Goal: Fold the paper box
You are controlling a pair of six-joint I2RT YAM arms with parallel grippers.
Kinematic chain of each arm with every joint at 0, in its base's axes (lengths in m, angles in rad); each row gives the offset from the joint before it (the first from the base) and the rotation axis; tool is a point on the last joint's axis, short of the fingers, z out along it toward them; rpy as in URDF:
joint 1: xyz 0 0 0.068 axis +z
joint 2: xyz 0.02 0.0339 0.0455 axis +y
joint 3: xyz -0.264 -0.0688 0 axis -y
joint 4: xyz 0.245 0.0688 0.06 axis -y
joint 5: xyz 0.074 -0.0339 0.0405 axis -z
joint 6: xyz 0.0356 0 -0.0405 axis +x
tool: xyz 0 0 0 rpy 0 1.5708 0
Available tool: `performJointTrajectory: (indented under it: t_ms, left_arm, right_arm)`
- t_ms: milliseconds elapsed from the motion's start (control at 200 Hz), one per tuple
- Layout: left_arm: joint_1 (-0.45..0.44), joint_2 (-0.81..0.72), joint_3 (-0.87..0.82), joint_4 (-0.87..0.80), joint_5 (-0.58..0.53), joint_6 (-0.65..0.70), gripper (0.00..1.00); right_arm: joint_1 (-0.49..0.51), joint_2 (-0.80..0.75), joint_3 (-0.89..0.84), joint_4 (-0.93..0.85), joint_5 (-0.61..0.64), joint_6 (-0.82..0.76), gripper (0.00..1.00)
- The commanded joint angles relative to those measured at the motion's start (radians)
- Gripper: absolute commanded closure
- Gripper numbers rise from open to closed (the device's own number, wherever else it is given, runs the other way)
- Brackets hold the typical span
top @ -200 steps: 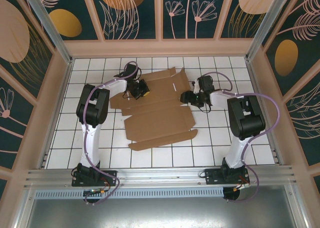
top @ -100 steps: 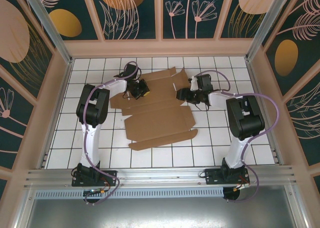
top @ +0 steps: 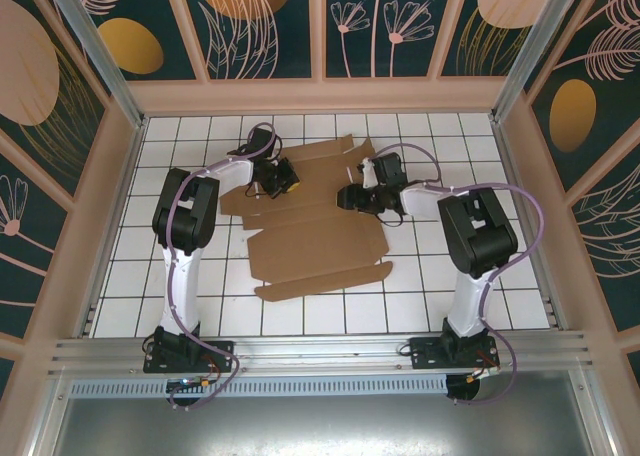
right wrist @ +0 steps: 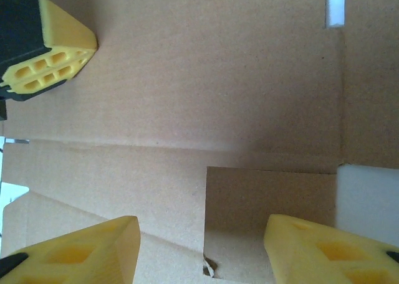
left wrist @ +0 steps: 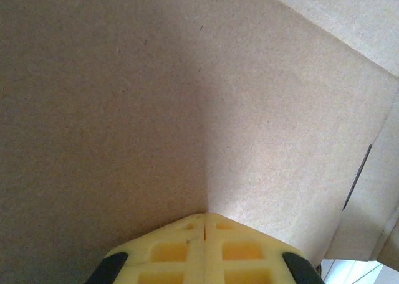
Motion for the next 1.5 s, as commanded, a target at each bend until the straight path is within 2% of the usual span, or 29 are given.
performJointTrajectory:
  t_ms: [0,230,300,410,495,591,676,776,906,1046,1226,1351,1496]
  left_arm:
    - [0.006,0.03,-0.028,-0.039,-0.019,-0.01,0.98]
    - [0.004,0.012,-0.045,0.015,0.027,-0.038,0.97]
    - [-0.012,0.011,-0.053,0.064,0.072,-0.078,0.96]
    - [-0.042,0.017,0.002,0.061,0.075,-0.077,0.95]
    - [-0.042,-0.004,0.034,0.07,0.092,-0.079,0.92]
    - [-0.024,-0.07,0.08,0.021,0.031,-0.029,0.87]
    - [0.02,-0.154,0.081,-0.024,-0.029,0.01,0.81]
    - [0.104,-0.253,-0.004,-0.03,-0.082,0.007,0.75]
    - [0.21,-0.307,-0.067,-0.048,-0.127,0.006,0.68]
    - [0.25,-0.302,-0.046,-0.073,-0.126,0.025,0.64]
    - [0.261,-0.294,-0.025,-0.047,-0.108,0.064,0.6]
    - [0.271,-0.306,-0.043,0.036,-0.077,0.098,0.57]
    - [0.278,-0.268,0.033,0.016,-0.096,0.168,0.53]
  right_arm:
    - [0.0,-0.007,0.025,-0.067,0.076,-0.038,0.42]
    - [-0.026,-0.24,0.079,-0.13,0.123,-0.059,0.45]
    - [-0.028,-0.246,0.139,-0.189,0.143,-0.069,0.46]
    - [-0.011,-0.228,0.221,-0.245,0.176,-0.084,0.46]
    - [0.022,-0.182,0.298,-0.302,0.225,-0.112,0.46]
    - [0.062,-0.104,0.391,-0.379,0.304,-0.149,0.47]
    - [0.085,-0.048,0.448,-0.426,0.365,-0.175,0.46]
    - [0.107,0.012,0.497,-0.455,0.384,-0.201,0.42]
    - [0.173,0.133,0.592,-0.511,0.458,-0.256,0.29]
    - [0.248,0.264,0.688,-0.548,0.615,-0.271,0.15]
    - [0.27,0.319,0.669,-0.456,0.681,-0.238,0.11]
    - [0.271,0.344,0.648,-0.412,0.663,-0.234,0.1]
    - [0.27,0.4,0.664,-0.436,0.642,-0.233,0.1]
